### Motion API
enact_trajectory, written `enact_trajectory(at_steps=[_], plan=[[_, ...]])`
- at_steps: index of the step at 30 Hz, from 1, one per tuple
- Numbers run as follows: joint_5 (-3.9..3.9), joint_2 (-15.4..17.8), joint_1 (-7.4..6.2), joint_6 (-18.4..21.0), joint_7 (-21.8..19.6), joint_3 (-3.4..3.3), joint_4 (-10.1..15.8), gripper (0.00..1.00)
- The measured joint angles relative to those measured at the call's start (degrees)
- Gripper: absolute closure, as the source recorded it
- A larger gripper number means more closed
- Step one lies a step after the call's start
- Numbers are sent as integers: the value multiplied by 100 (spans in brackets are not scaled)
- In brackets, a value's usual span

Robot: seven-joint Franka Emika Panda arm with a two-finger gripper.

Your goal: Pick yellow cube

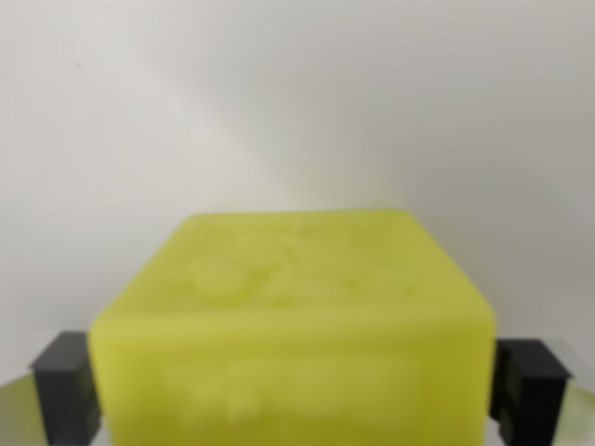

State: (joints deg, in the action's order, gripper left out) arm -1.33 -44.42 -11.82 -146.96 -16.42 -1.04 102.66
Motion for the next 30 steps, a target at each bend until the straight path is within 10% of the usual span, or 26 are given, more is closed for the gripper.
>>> enact_trajectory(at_steps=[5,6,30], plan=[[0,0,0,0,0,0,0,0],[0,0,0,0,0,0,0,100],[20,625,0,430,-12,-1,194,100]])
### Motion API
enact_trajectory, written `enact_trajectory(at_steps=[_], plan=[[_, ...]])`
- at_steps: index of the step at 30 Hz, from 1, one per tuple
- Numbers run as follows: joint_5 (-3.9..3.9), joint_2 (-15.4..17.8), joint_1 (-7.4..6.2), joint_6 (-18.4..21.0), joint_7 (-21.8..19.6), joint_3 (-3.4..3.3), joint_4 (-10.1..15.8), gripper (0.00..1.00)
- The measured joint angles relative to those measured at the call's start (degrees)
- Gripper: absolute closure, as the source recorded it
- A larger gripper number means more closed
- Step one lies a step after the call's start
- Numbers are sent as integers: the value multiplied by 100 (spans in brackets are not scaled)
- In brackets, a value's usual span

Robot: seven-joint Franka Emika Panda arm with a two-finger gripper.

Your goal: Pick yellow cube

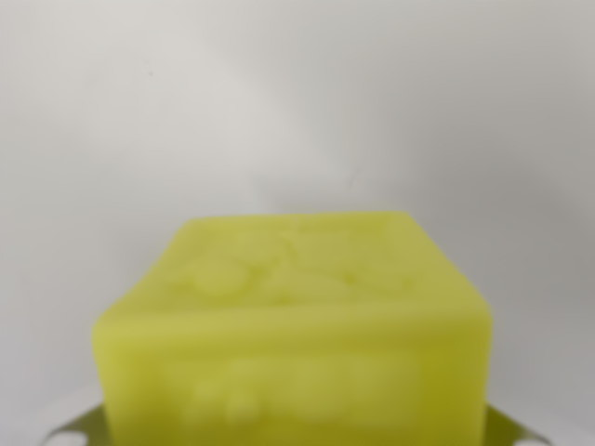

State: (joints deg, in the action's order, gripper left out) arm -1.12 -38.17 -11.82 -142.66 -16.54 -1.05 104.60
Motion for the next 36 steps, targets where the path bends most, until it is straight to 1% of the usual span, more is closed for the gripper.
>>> enact_trajectory(at_steps=[18,36], plan=[[22,504,2,429,-12,0,71,100],[38,954,4,901,-23,0,54,100]])
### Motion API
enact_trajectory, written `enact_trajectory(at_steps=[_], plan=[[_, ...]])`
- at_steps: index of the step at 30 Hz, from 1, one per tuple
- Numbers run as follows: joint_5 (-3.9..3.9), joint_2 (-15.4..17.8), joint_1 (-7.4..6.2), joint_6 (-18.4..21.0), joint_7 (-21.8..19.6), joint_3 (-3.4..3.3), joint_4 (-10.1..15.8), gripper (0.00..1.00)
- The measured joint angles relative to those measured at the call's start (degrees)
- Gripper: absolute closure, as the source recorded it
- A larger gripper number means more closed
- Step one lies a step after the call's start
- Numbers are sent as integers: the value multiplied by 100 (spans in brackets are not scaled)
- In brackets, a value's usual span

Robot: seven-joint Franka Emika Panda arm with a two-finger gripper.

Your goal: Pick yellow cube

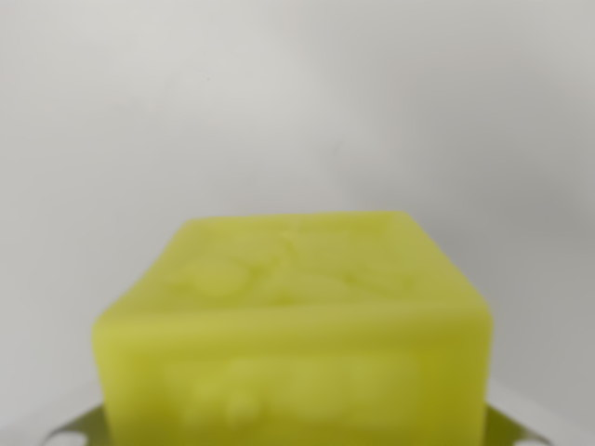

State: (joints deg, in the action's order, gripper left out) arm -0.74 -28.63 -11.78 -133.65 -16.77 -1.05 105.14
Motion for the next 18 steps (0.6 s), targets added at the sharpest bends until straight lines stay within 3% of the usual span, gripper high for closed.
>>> enact_trajectory(at_steps=[18], plan=[[13,391,1,507,-8,0,-112,100]])
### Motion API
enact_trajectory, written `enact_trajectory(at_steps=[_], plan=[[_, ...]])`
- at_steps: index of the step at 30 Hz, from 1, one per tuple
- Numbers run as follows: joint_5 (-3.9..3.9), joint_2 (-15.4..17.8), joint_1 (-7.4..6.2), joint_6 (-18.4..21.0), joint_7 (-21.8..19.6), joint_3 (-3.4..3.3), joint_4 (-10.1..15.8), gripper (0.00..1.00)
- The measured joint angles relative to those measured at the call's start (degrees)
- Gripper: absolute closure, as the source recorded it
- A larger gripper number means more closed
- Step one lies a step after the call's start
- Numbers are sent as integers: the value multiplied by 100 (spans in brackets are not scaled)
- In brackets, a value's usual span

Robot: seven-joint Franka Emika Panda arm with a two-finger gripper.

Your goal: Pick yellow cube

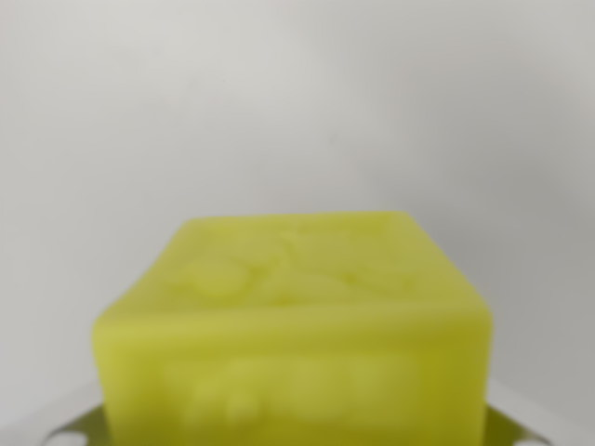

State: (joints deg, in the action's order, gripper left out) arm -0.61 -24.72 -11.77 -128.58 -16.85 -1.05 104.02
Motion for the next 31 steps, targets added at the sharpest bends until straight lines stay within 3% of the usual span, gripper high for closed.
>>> enact_trajectory(at_steps=[23,31], plan=[[12,407,1,689,-8,0,-283,100],[14,440,1,758,-9,0,-320,100]])
